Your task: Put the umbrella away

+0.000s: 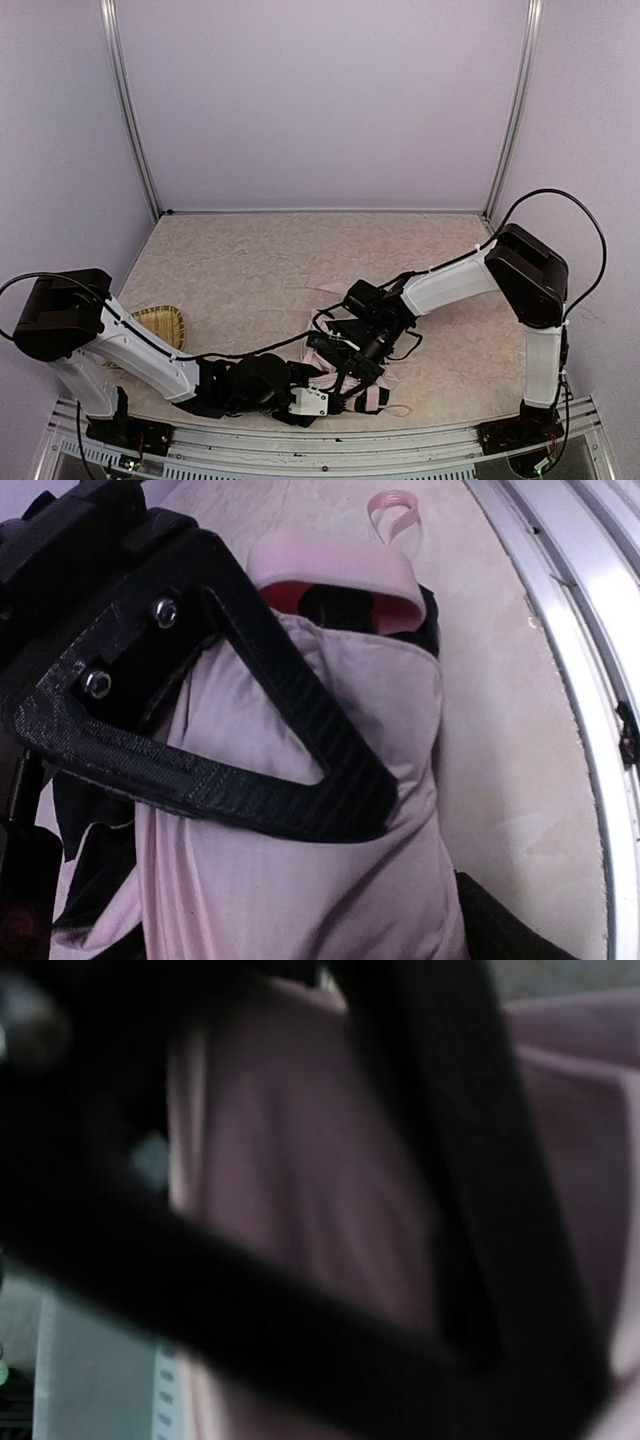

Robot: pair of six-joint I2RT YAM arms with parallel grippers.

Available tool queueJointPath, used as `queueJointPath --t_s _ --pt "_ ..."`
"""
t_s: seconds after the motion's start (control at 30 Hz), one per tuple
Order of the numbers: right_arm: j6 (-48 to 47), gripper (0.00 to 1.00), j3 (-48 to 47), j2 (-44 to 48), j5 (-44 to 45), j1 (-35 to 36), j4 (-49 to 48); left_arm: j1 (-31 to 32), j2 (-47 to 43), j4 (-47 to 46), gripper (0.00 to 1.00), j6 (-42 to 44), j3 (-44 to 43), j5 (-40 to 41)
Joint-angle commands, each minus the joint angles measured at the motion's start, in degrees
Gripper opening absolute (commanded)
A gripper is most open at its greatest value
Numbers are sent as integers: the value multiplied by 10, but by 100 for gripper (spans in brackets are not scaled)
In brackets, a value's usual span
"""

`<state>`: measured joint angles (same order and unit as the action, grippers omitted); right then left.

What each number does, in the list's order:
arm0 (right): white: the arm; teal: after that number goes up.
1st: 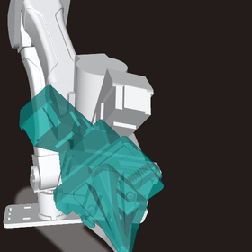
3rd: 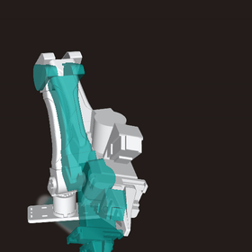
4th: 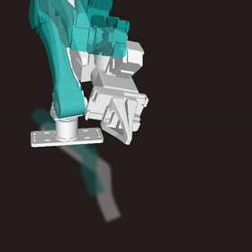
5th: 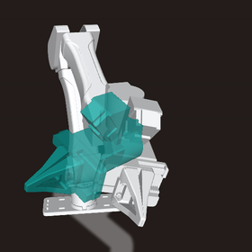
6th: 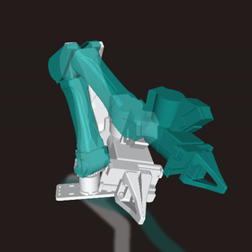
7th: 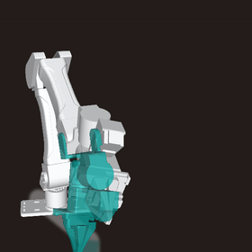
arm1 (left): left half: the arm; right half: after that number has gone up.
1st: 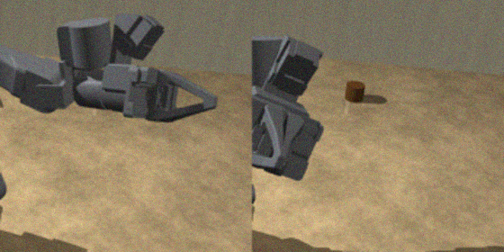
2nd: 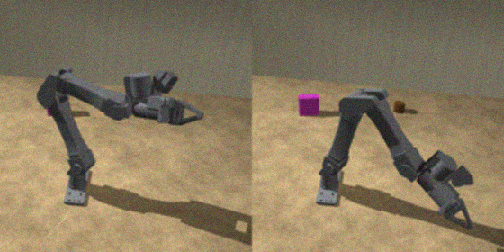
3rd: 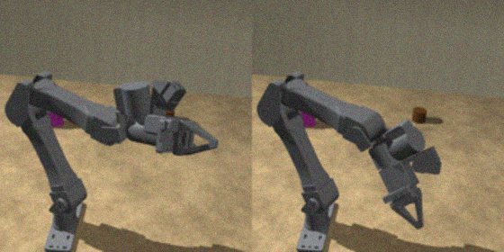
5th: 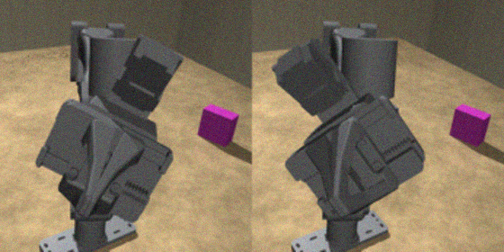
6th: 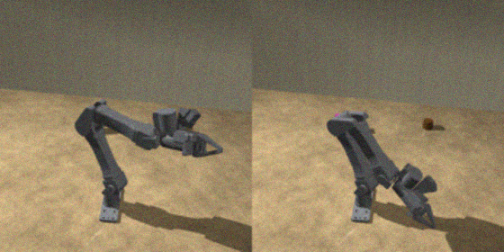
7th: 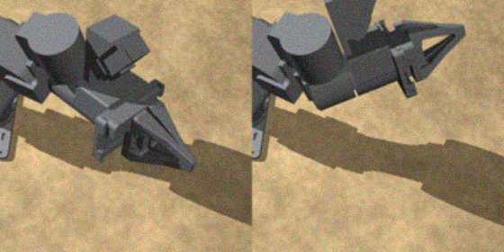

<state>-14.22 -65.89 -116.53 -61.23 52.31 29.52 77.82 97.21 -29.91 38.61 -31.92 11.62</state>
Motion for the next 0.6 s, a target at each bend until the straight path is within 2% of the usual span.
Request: queueJointPath --t_s 0.0,0.1,0.13,0.17,0.23,0.4,0.5,0.57 --pt "-7 26 14 -46 78 -3 28 -6 51 43 65 -11 -37 18" --pt "15 42 23 -16 101 -8 -3 -15 64 105 42 -42 -60 -6" --pt "28 50 30 -3 115 -10 -16 -17 64 129 38 -53 -68 -20" --pt "46 65 36 15 132 -13 -31 -19 63 151 36 -63 -75 -35" --pt "71 74 52 60 152 -15 -63 -21 58 188 30 -80 -85 -64" --pt "169 79 107 211 217 -21 -150 -18 59 221 25 -117 -81 -72" --pt "258 86 165 301 321 -29 -201 -14 60 206 26 -120 -70 -60" --pt "310 88 206 341 405 -46 -196 -10 59 197 27 -119 -67 -48"
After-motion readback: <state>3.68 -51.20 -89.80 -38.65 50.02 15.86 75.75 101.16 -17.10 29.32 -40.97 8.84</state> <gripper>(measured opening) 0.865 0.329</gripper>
